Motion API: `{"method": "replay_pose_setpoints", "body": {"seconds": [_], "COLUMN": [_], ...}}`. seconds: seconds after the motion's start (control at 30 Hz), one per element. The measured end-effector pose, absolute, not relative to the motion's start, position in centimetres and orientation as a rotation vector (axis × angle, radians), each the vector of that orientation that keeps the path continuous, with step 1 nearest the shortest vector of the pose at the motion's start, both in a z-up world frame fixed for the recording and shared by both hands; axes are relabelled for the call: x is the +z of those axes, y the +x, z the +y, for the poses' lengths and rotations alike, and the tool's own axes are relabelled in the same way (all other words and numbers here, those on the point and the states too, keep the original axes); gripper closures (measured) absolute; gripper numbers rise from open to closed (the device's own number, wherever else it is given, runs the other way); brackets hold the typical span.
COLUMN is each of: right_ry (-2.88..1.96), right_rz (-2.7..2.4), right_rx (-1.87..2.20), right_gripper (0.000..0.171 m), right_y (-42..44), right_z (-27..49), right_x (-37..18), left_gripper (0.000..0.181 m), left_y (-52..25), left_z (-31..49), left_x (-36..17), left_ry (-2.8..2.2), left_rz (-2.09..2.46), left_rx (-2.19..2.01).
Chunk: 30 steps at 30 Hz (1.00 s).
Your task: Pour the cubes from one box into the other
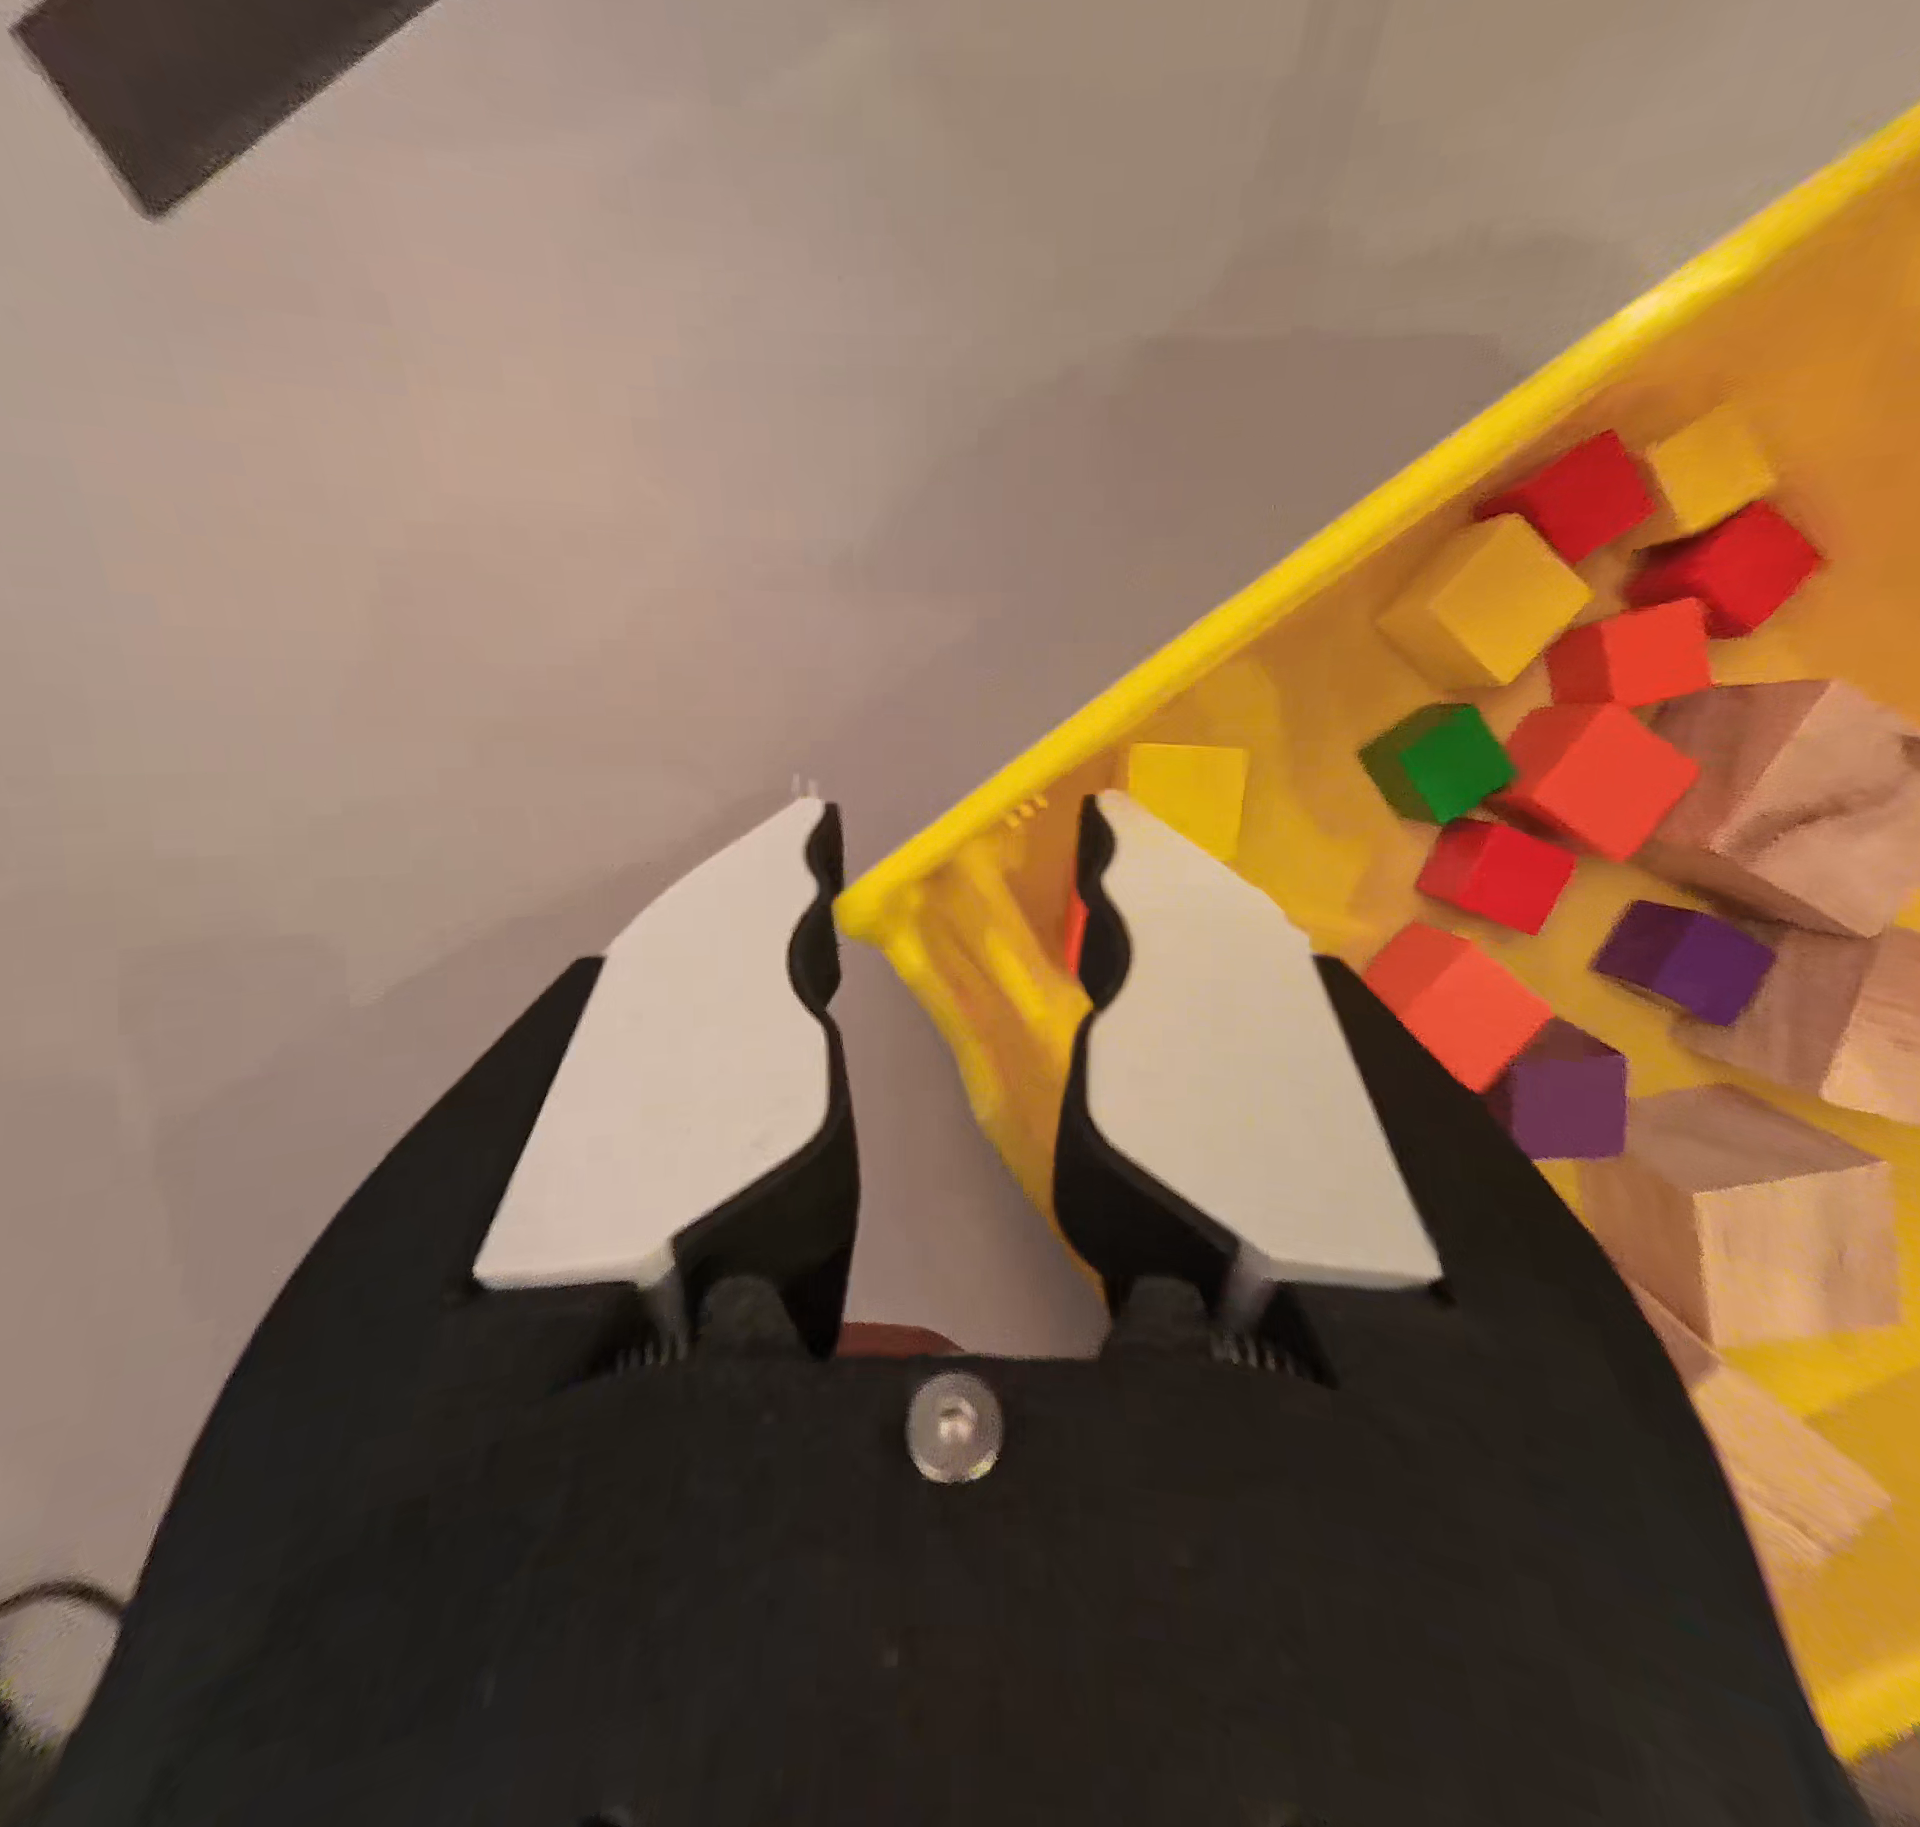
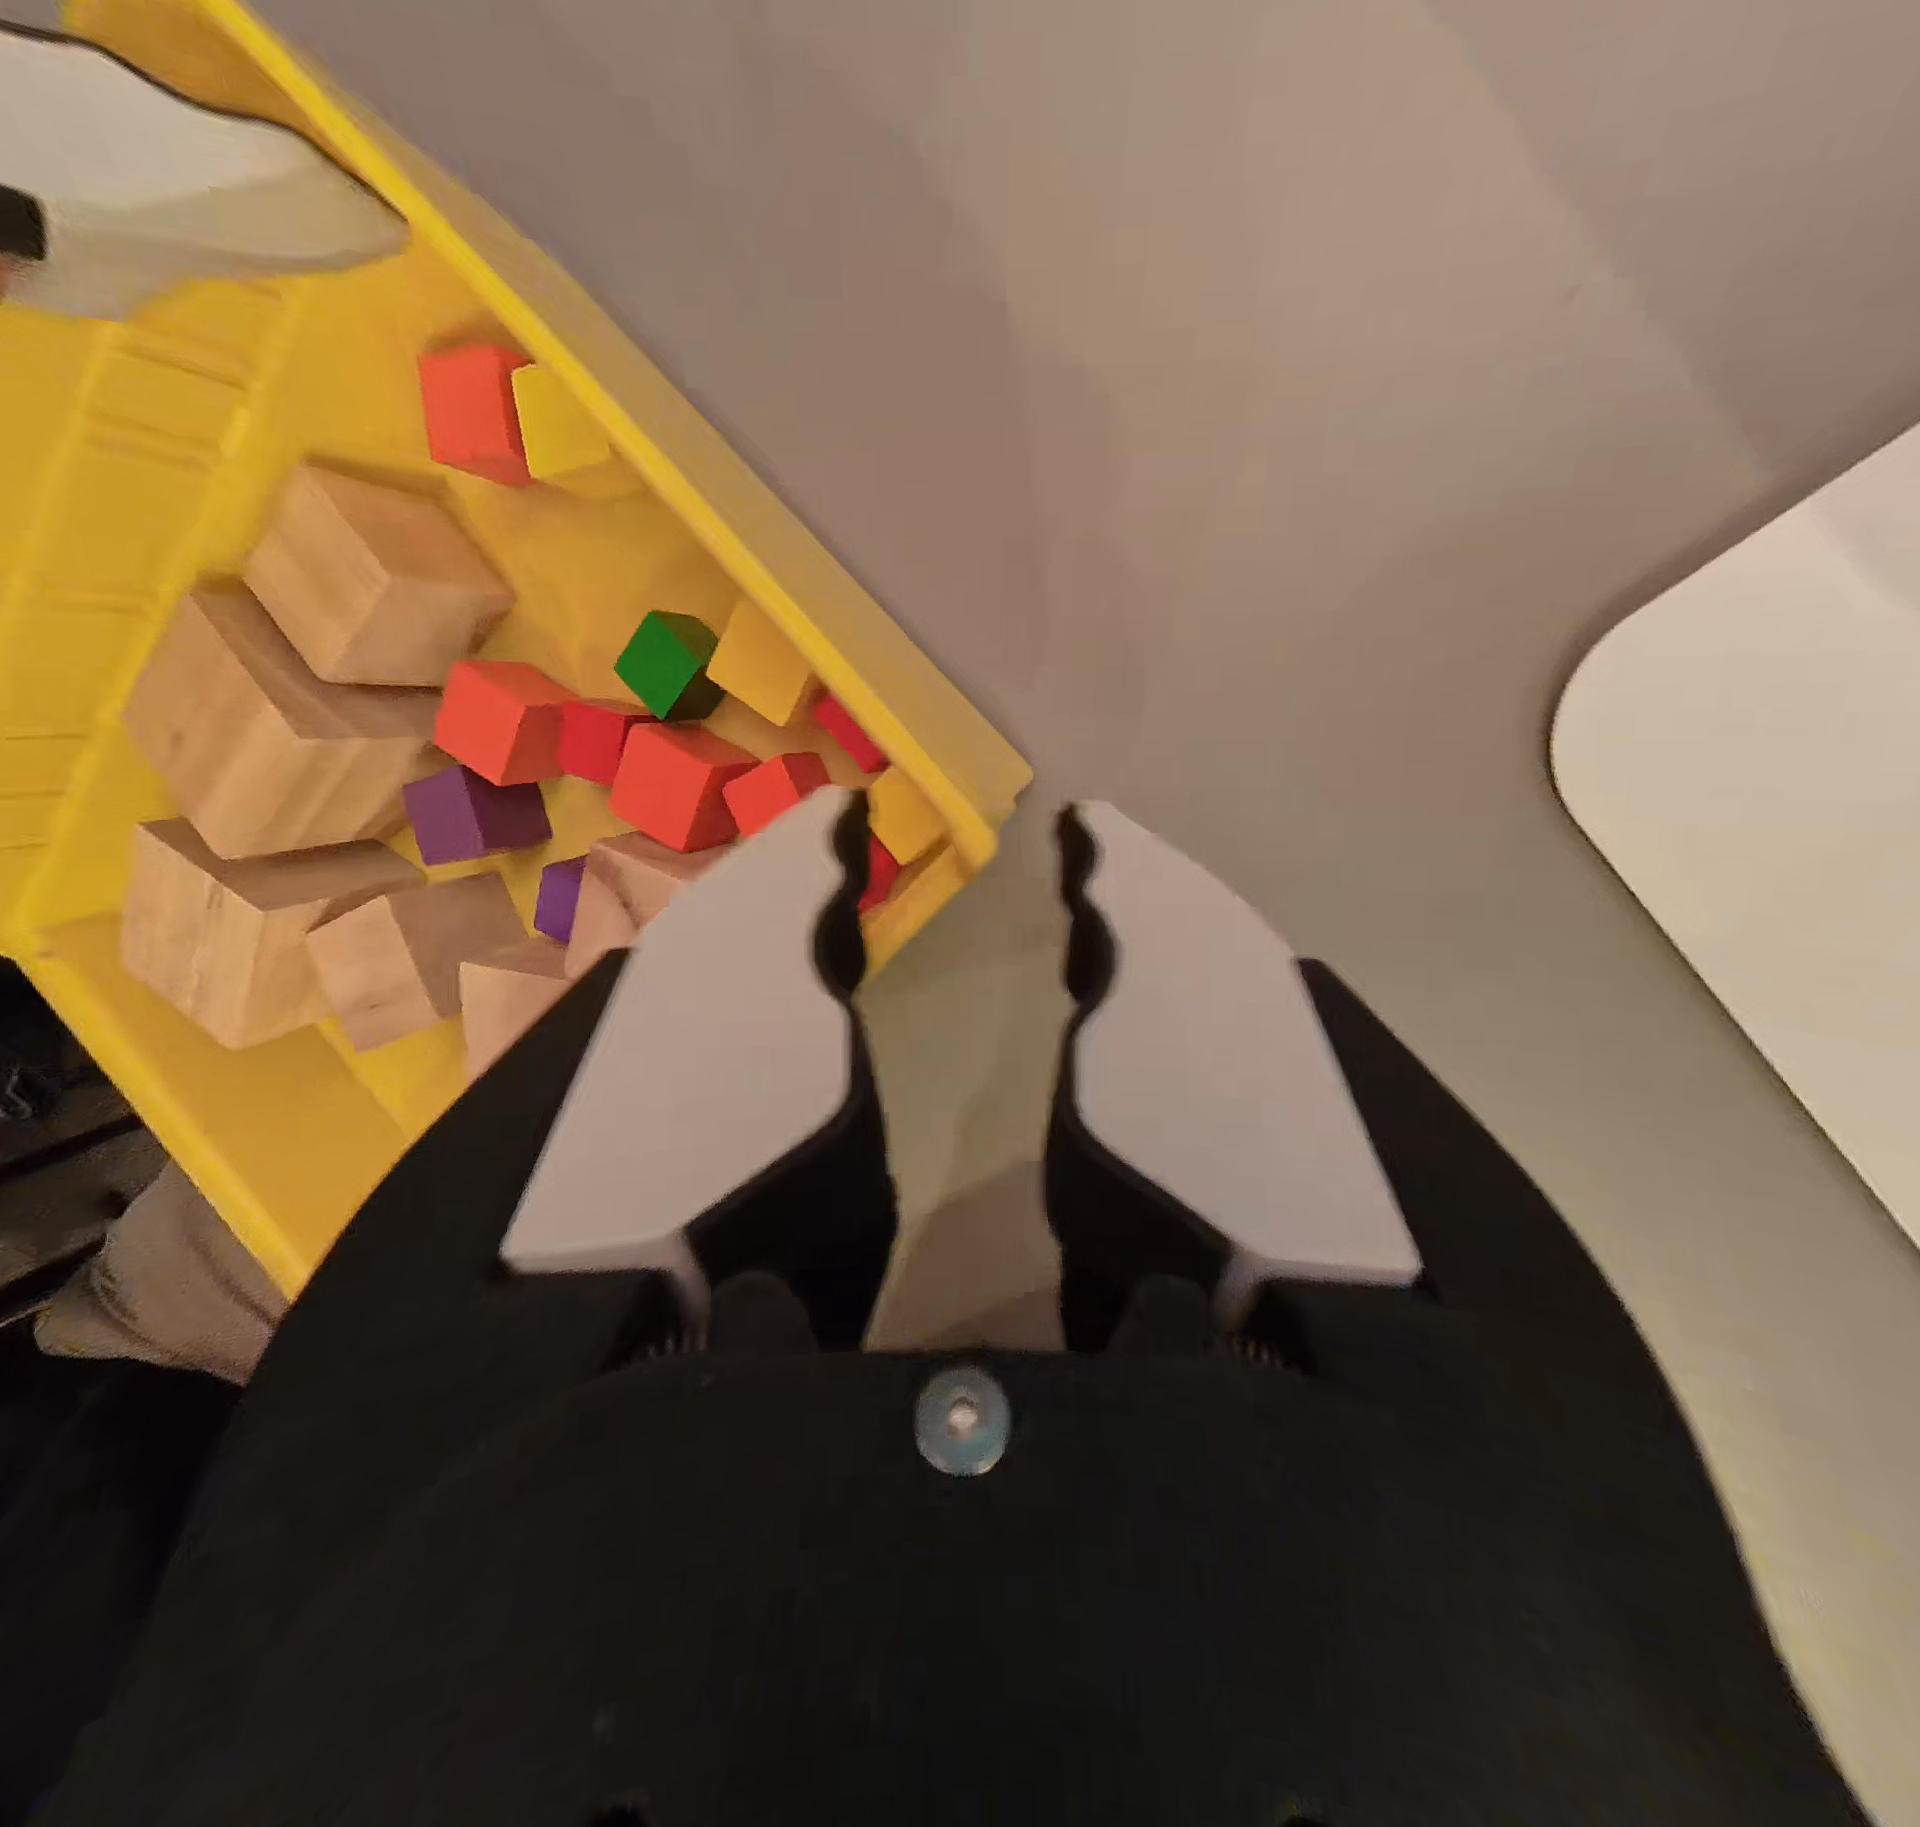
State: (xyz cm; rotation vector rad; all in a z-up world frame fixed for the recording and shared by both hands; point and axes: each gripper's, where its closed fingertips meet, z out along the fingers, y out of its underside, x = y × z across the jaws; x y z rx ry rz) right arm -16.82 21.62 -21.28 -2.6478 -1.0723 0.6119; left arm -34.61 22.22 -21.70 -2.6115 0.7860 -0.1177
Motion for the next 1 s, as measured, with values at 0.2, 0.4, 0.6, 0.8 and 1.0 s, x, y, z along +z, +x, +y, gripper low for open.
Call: {"method": "replay_pose_setpoints", "body": {"seconds": [0.2, 0.4, 0.6, 0.8, 1.0], "right_ry": [-2.682, -2.661, -2.668, -2.616, -2.59], "right_rz": [-1.183, -1.287, -1.363, -1.37, -1.334], "right_rx": [0.526, 0.436, 0.394, 0.398, 0.464], "right_gripper": [0.164, 0.165, 0.167, 0.169, 0.169], "right_y": [-16.6, -16.6, -16.3, -15.8, -14.7], "right_z": [21.5, 21.6, 21.2, 20.8, 20.3], "right_x": [-22.2, -22.2, -22.2, -22.2, -21.0], "left_gripper": [0.15, 0.148, 0.159, 0.164, 0.168], "left_y": [-33.9, -33.7, -34.1, -33.6, -32.4], "left_z": [22.9, 22.3, 22.3, 23.5, 24.2], "left_x": [-21.6, -21.5, -23.2, -22.7, -21.0], "left_ry": [-2.619, -2.661, -2.738, -2.707, -2.684], "left_rz": [0.747, 0.781, 0.885, 0.864, 0.94], "left_rx": [-0.202, -0.354, -0.223, -0.18, -0.108]}}
